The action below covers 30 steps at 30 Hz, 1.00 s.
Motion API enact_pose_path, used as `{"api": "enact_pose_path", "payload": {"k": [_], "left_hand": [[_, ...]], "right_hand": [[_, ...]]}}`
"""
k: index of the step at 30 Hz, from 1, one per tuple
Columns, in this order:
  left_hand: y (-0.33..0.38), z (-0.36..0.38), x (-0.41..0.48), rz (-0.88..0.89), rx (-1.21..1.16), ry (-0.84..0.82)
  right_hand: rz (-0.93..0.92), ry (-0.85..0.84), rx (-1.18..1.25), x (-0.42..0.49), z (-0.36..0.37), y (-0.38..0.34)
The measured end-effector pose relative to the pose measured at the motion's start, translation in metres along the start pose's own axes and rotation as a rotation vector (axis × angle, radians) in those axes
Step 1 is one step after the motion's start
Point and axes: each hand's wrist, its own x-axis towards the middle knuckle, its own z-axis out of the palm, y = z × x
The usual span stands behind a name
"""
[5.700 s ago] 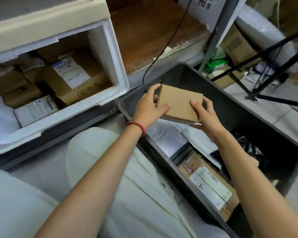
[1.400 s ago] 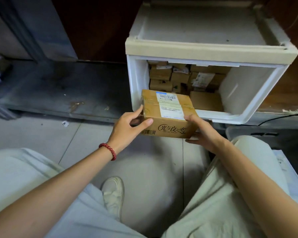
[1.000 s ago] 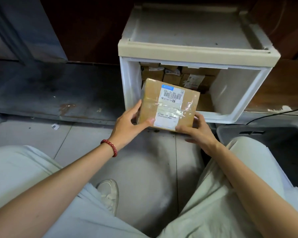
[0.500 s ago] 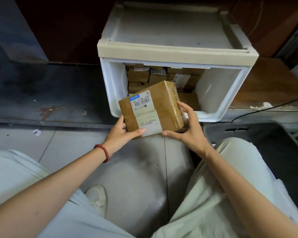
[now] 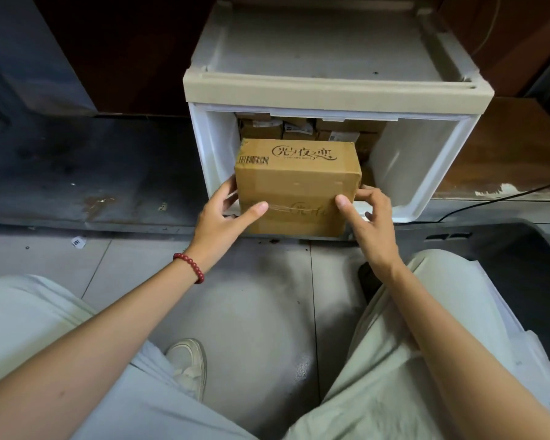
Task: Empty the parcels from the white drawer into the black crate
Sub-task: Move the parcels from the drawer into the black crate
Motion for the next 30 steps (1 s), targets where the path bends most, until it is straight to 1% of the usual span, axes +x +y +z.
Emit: {"api": "enact_pose_path", "payload": {"k": [3, 6, 9, 11, 14, 18, 21, 26, 30], "left_hand": [[-0.003, 0.000, 0.001, -0.017, 0.030, -0.002], [-0.005, 0.004, 0.000, -0.029, 0.038, -0.026], [-0.006, 0.012, -0.002, -0.052, 0.091, -0.044], [-0.005, 0.015, 0.000, -0.063, 0.048, -0.105], [0.005, 0.021, 0.003, -0.045, -0.059, -0.195], [0.028, 0.045, 0.009, -0.021, -0.133, -0.167], [0.048, 0.076, 0.015, 0.009, -0.160, -0.166], [0.090, 0.152, 0.019, 0.061, -0.173, -0.308], [0.121, 0.220, 0.018, 0.107, -0.108, -0.434]], "right_hand": [[0.122, -0.058, 0.154, -0.002, 0.005, -0.003], [0.240, -0.041, 0.173, 0.000, 0.007, 0.002], [0.306, -0.056, 0.220, -0.001, 0.009, 0.001], [0.352, -0.051, 0.275, 0.000, 0.009, 0.000], [0.314, -0.102, 0.305, 0.007, -0.001, -0.006], [0.234, -0.102, 0.336, 0.022, -0.035, -0.023], [0.226, -0.048, 0.346, 0.020, -0.077, -0.037], [0.228, 0.106, 0.354, -0.007, -0.161, -0.040], [0.259, 0.317, 0.386, -0.040, -0.221, -0.033]]}}
